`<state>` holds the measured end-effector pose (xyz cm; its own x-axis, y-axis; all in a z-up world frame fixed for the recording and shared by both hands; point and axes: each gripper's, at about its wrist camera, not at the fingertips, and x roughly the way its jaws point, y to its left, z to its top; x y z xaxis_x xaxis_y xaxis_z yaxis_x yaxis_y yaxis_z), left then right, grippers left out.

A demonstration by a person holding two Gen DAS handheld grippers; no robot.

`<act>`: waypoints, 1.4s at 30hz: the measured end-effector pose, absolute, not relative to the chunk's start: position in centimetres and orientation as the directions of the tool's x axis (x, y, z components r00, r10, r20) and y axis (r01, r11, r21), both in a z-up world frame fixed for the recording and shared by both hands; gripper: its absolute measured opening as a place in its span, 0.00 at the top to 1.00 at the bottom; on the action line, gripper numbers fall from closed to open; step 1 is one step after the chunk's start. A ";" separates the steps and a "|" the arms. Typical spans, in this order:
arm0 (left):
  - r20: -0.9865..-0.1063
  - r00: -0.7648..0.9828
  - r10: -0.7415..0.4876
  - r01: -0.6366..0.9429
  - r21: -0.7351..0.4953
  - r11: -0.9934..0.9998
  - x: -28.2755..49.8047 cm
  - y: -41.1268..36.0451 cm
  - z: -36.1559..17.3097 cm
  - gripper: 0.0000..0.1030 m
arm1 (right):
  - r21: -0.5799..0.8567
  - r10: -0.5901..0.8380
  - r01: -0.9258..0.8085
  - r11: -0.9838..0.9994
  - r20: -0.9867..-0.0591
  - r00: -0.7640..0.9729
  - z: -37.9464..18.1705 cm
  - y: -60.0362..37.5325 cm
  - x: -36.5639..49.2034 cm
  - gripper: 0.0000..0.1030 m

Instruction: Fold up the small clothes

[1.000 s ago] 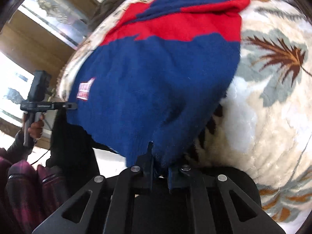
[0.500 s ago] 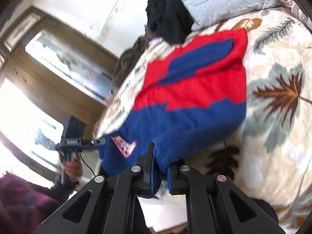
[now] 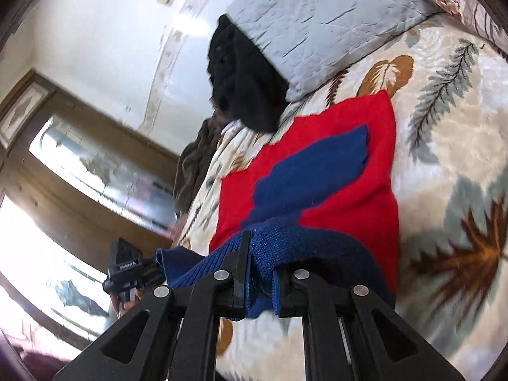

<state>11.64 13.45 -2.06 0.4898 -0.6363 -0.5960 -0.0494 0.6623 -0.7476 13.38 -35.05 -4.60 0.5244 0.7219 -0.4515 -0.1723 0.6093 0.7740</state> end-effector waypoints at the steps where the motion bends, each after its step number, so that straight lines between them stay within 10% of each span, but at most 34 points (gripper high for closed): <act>1: -0.590 0.499 -0.635 -0.058 -0.753 0.655 13.0 13.6 -2.2 0.94 | 0.784 0.721 -0.161 0.600 -0.443 0.533 -4.8 -35.0 14.1 0.91; 17: -0.632 0.508 -0.585 -0.175 -0.741 0.648 28.3 13.1 -5.6 0.94 | 0.878 0.664 0.079 0.473 -0.414 0.623 -11.1 -36.5 26.9 0.91; 25: -0.533 0.510 -0.675 -0.277 -0.845 0.457 30.6 16.0 -7.4 0.87 | 0.933 0.544 0.125 0.336 -0.301 0.783 -10.1 -41.4 27.4 0.59; 29: -0.545 0.570 -0.615 -0.243 -0.827 0.507 28.8 18.1 -4.9 0.46 | 0.811 0.496 0.140 0.568 -0.473 0.728 -7.9 -40.7 27.4 0.56; 37: -0.712 0.437 -0.550 -0.179 -0.668 0.722 27.9 15.2 -5.6 0.43 | 0.467 0.340 0.071 0.881 -0.731 0.591 -7.9 -33.2 30.7 0.45; 39: -0.744 0.420 -0.519 -0.151 -0.622 0.769 28.3 14.0 -5.5 0.43 | 0.416 0.318 0.064 0.907 -0.777 0.543 -8.8 -32.1 31.7 0.46; 40: -0.763 0.419 -0.493 -0.128 -0.587 0.799 28.3 13.4 -5.2 0.44 | 0.382 0.300 0.055 0.923 -0.799 0.521 -9.1 -31.6 32.1 0.65; 41: -0.783 0.427 -0.453 -0.097 -0.538 0.838 28.4 12.7 -4.8 0.52 | 0.365 0.296 0.030 0.931 -0.797 0.526 -8.7 -31.3 32.1 0.82; 42: -0.797 0.441 -0.413 -0.068 -0.488 0.870 28.4 12.2 -4.4 0.82 | 0.374 0.317 -0.013 0.927 -0.766 0.560 -7.8 -31.3 31.8 0.88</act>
<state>28.38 12.15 -4.36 0.4405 -0.4125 -0.7973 -0.0681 0.8702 -0.4879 31.82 -31.29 -7.81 0.5596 0.3170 -0.7658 -0.0128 0.9272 0.3744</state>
